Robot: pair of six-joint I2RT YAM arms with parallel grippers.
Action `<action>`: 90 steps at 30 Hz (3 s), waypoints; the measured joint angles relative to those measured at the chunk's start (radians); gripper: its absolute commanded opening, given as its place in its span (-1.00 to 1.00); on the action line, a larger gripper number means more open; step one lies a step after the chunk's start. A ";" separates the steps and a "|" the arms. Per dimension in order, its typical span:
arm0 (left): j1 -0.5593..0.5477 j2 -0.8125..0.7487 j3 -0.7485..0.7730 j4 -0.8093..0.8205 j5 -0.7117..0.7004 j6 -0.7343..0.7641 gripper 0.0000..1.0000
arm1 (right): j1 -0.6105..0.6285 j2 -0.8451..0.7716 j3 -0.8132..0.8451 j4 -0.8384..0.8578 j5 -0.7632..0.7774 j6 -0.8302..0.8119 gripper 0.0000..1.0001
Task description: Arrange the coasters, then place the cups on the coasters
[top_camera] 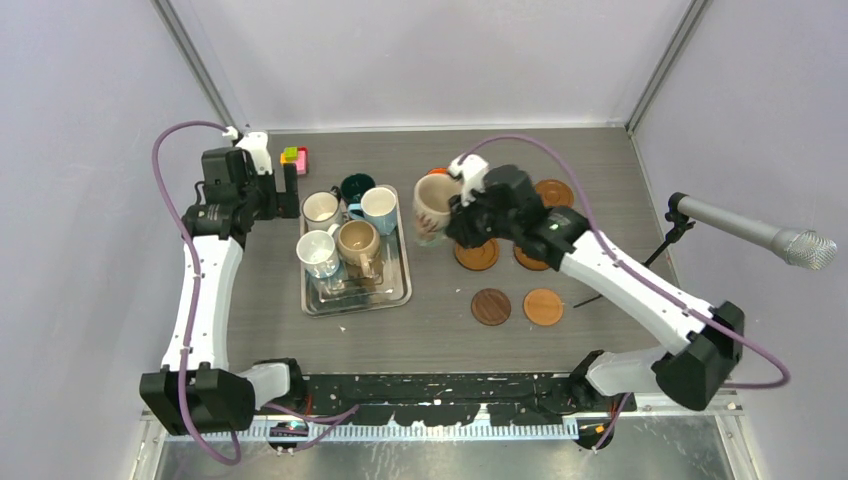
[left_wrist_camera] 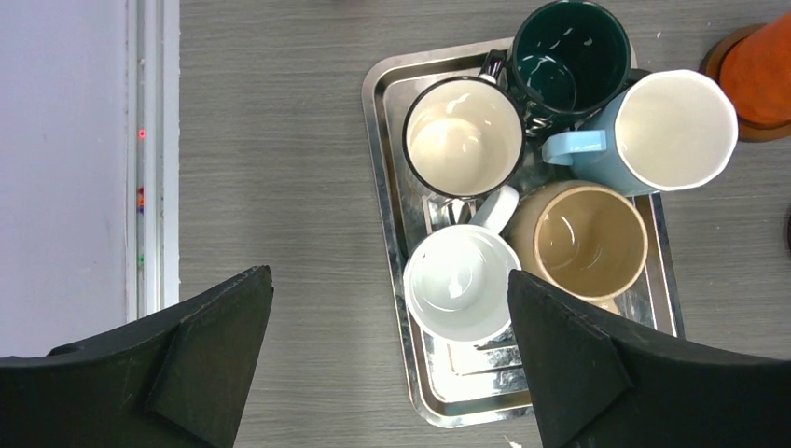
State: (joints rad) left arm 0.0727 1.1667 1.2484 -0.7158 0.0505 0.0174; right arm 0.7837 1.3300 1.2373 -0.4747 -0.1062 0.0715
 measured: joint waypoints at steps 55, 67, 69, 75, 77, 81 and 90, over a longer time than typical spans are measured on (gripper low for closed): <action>0.000 0.234 0.225 -0.063 0.025 -0.009 0.99 | -0.620 0.405 -0.143 0.490 -0.081 -0.275 -0.99; 0.000 0.266 0.238 -0.065 0.029 -0.009 0.99 | -0.625 0.405 -0.130 0.457 -0.102 -0.308 -0.99; 0.000 0.266 0.238 -0.065 0.030 -0.011 0.99 | -0.629 0.405 -0.127 0.452 -0.103 -0.310 -1.00; 0.000 0.266 0.238 -0.065 0.032 -0.021 0.99 | -0.649 0.423 -0.099 0.435 -0.108 -0.315 -1.00; 0.000 0.266 0.238 -0.065 0.034 -0.026 1.00 | -0.653 0.436 -0.085 0.435 -0.111 -0.317 -0.99; 0.000 0.266 0.238 -0.066 0.039 -0.035 0.99 | -0.655 0.448 -0.071 0.435 -0.118 -0.324 -0.99; 0.000 0.266 0.238 -0.066 0.040 -0.036 0.99 | -0.655 0.450 -0.068 0.427 -0.144 -0.354 -0.95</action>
State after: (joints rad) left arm 0.0727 1.4322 1.4860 -0.7818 0.0906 -0.0189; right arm 0.1287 1.7802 1.1690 -0.0475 -0.2501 -0.2821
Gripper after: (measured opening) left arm 0.996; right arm 0.282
